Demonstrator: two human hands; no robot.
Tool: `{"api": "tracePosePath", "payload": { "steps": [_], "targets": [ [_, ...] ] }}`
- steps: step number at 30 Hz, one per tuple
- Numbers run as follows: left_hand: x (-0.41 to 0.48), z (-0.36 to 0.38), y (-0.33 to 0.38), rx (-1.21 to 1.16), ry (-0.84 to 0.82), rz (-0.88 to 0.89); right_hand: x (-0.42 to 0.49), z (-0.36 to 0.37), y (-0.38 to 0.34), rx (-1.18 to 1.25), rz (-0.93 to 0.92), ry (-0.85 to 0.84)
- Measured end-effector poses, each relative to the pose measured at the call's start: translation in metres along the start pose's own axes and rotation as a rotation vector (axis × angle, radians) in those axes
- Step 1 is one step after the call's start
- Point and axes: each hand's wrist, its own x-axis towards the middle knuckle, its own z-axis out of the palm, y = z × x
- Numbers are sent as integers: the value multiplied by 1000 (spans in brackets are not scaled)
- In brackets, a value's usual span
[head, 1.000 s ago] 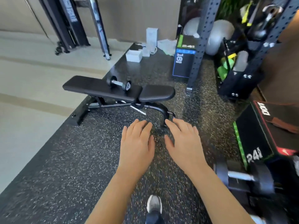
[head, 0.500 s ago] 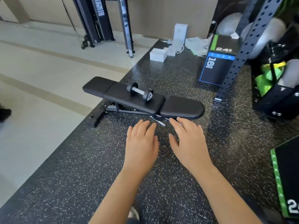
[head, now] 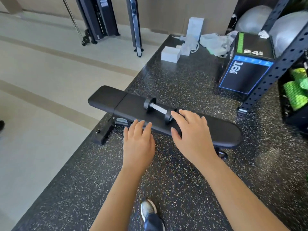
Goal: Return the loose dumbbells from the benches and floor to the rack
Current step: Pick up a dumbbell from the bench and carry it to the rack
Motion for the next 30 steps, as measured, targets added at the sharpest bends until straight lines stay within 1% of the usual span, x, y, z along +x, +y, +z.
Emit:
{"api": "tracePosePath", "payload": {
  "steps": [3, 6, 10, 15, 19, 23, 28, 30],
  "targets": [
    [45, 9, -30, 13, 11, 24, 50, 21, -16, 8, -25, -15],
    [80, 25, -48, -8, -20, 10, 86, 42, -16, 29, -16, -36],
    [129, 50, -67, -71, -67, 36, 139, 61, 3, 37, 33, -51],
    [219, 89, -82, -60, -75, 46, 227, 92, 34, 41, 60, -28],
    [289, 128, -93, -24, -141, 77, 299, 121, 64, 59, 69, -87],
    [341, 171, -106, 0, -246, 78, 353, 148, 93, 72, 91, -123],
    [377, 229, -127, 9, -359, 69, 397, 197, 121, 80, 74, -153],
    [386, 253, -137, 12, -401, 66, 406, 221, 131, 83, 76, -192]
  ]
}}
